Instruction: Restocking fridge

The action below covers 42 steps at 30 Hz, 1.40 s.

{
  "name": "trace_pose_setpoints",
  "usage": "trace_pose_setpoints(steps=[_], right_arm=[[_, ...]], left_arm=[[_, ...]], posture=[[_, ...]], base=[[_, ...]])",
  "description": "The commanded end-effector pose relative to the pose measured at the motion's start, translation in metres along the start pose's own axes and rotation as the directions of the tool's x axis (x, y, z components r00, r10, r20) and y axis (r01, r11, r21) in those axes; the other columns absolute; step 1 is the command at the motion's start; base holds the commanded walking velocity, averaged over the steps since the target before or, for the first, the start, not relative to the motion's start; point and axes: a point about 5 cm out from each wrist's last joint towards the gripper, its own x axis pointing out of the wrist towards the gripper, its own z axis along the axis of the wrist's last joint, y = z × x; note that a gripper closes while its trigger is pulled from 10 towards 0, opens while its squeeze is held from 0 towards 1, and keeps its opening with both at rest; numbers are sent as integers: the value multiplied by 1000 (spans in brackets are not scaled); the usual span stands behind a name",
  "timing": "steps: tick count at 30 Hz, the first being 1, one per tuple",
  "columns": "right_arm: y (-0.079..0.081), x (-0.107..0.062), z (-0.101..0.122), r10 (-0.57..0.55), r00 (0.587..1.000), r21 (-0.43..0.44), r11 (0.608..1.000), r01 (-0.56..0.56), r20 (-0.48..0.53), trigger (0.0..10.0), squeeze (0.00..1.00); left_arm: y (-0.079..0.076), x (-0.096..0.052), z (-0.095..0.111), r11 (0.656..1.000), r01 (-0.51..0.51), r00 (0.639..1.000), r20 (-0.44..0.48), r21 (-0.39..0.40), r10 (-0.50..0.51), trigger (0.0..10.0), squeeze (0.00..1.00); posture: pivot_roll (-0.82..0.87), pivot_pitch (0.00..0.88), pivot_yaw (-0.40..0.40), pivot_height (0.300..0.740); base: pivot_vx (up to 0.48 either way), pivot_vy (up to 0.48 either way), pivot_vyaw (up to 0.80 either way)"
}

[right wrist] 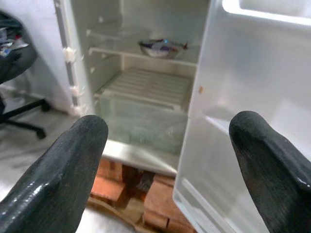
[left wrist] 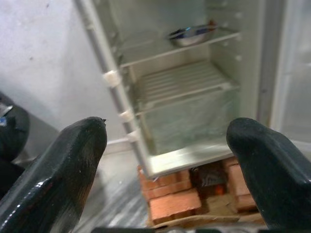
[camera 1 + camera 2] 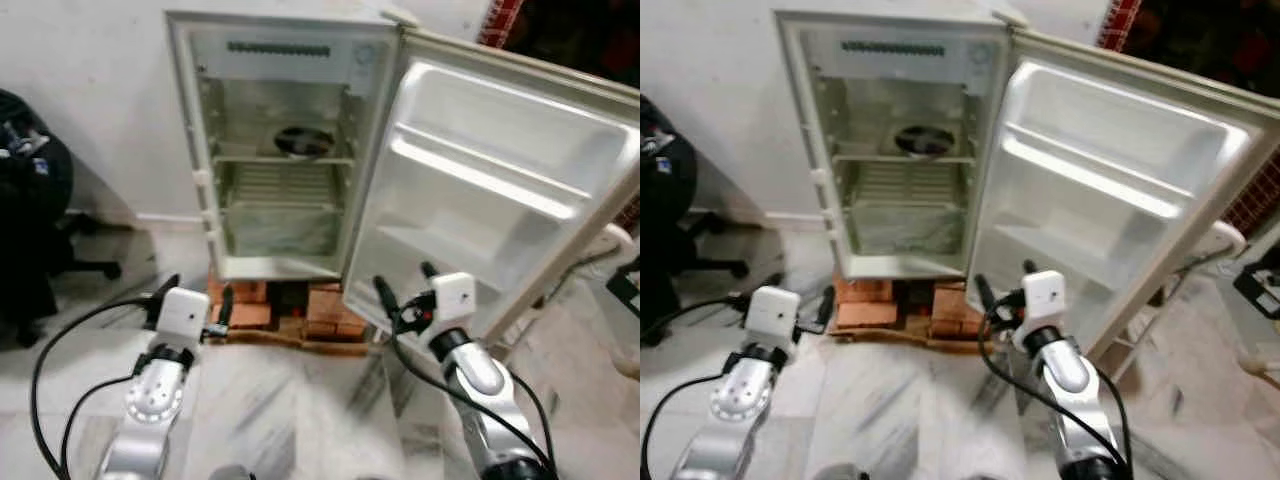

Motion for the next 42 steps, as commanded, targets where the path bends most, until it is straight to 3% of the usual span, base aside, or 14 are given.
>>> trace_pose_setpoints(steps=[1, 13, 24, 42], right_arm=[[-5, -4, -4, 21, 999, 1, 1000, -21, -36, 10000, 0], [-9, -1, -2, 32, 999, -2, 999, -32, -34, 10000, 0], [-17, 6, 9, -22, 1000, -33, 999, 23, 22, 10000, 0], [-24, 8, 11, -80, 996, -45, 996, 82, 40, 10000, 0]], left_arm=[[-10, 2, 2, 1000, 28, 1000, 7, -3, -28, 10000, 0], [-12, 3, 1, 1000, 29, 1000, 1, -2, -29, 10000, 0], [-9, 4, 1, 1000, 23, 1000, 7, -7, -23, 10000, 0], [-5, 5, -1, 999, -13, 1000, 2, -38, 13, 10000, 0]], posture=[[50, 0, -55, 740], [46, 0, -57, 740], [49, 0, -59, 740], [45, 0, -53, 740]], base=[[0, -480, 0], [0, -480, 0], [0, 0, 195], [73, -250, 77]])
